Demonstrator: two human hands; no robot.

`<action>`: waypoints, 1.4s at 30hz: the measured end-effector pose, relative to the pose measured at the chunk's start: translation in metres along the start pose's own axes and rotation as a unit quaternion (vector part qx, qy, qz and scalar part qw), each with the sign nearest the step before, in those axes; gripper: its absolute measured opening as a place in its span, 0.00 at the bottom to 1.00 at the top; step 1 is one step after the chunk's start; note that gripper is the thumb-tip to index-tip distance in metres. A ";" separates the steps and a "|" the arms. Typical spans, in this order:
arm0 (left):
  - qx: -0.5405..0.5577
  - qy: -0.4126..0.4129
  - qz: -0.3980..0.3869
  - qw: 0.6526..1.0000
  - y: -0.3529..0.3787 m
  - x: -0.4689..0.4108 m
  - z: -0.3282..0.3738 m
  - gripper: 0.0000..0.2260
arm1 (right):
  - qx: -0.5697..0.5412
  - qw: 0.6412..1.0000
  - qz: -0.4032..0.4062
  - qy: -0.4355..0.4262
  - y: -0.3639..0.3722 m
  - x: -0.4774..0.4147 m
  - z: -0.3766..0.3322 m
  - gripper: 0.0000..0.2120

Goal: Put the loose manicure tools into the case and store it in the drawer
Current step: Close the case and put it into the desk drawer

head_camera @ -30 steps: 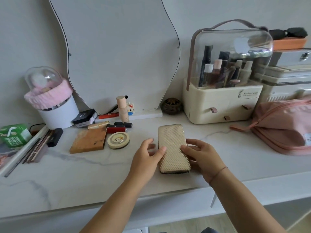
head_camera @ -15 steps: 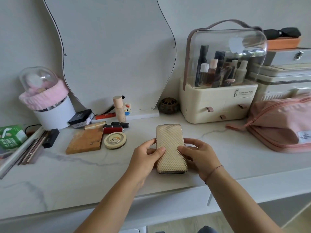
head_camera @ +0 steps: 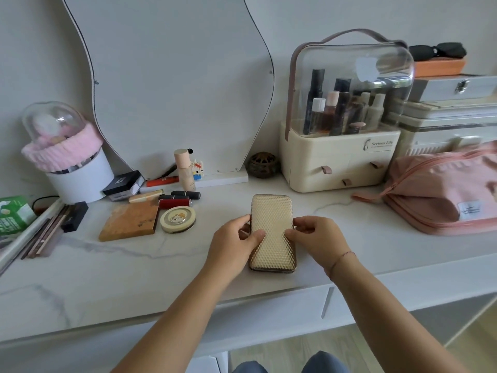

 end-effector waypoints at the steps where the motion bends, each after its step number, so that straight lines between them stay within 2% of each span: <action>1: -0.017 0.002 -0.007 1.000 0.001 -0.002 0.001 0.19 | 0.025 1.000 0.004 -0.005 -0.002 0.000 0.000 0.10; 5: -0.051 0.013 -0.013 0.999 0.006 -0.004 0.007 0.14 | 0.160 0.987 0.009 -0.015 -0.003 0.001 0.003 0.16; 8: -0.051 0.003 -0.002 0.999 0.008 -0.001 0.009 0.15 | 0.175 0.983 0.034 -0.052 -0.004 0.004 0.011 0.14; 10: -0.094 0.028 0.021 0.995 0.012 0.007 0.014 0.17 | 0.120 0.987 0.065 -0.082 -0.013 0.015 0.018 0.15; 12: -0.185 0.124 0.057 0.973 0.023 0.025 0.029 0.16 | 0.016 0.985 0.128 -0.111 -0.033 0.033 0.035 0.10; 14: -0.221 0.241 0.080 0.942 0.043 0.049 0.050 0.16 | -0.096 0.965 0.217 -0.107 -0.059 0.050 0.065 0.06; 16: -0.217 0.339 0.052 0.914 0.073 0.073 0.067 0.16 | -0.196 0.936 0.286 -0.059 -0.083 0.061 0.104 0.06; 18: -0.210 0.408 -0.001 0.889 0.108 0.091 0.076 0.16 | -0.301 0.905 0.298 0.029 -0.100 0.061 0.146 0.07; 21: -0.225 0.439 -0.045 0.869 0.153 0.104 0.072 0.18 | -0.425 0.867 0.204 0.164 -0.109 0.046 0.200 0.05; 23: -0.250 0.431 -0.052 0.866 0.171 0.105 0.065 0.19 | -0.491 0.833 0.131 0.217 -0.109 0.033 0.221 0.06; 26: -0.288 0.426 -0.053 0.856 0.186 0.105 0.059 0.20 | -0.542 0.805 0.048 0.237 -0.107 0.017 0.233 0.06; 29: -0.309 0.425 -0.051 0.849 0.191 0.105 0.057 0.21 | -0.580 0.781 -0.005 0.231 -0.108 0.010 0.226 0.12; 34: -0.326 0.423 -0.046 0.844 0.190 0.106 0.059 0.21 | -0.668 0.692 -0.053 0.267 -0.111 0.011 0.222 0.21; 38: -0.330 0.421 -0.041 0.844 0.189 0.108 0.069 0.21 | -0.678 0.685 -0.072 0.256 -0.108 0.016 0.226 0.24; 42: -0.326 0.407 -0.019 0.853 0.187 0.104 0.082 0.20 | -0.671 0.701 -0.062 0.234 -0.109 0.030 0.240 0.23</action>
Point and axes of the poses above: each hand's wrist, its own x-axis away from the middle knuckle, its own y-axis out of the palm, z = x × y, the point moved 3 cm from there along -x, towards the middle knuckle, and after that the axes turned 14 degrees about y, right-handed, at the moved point
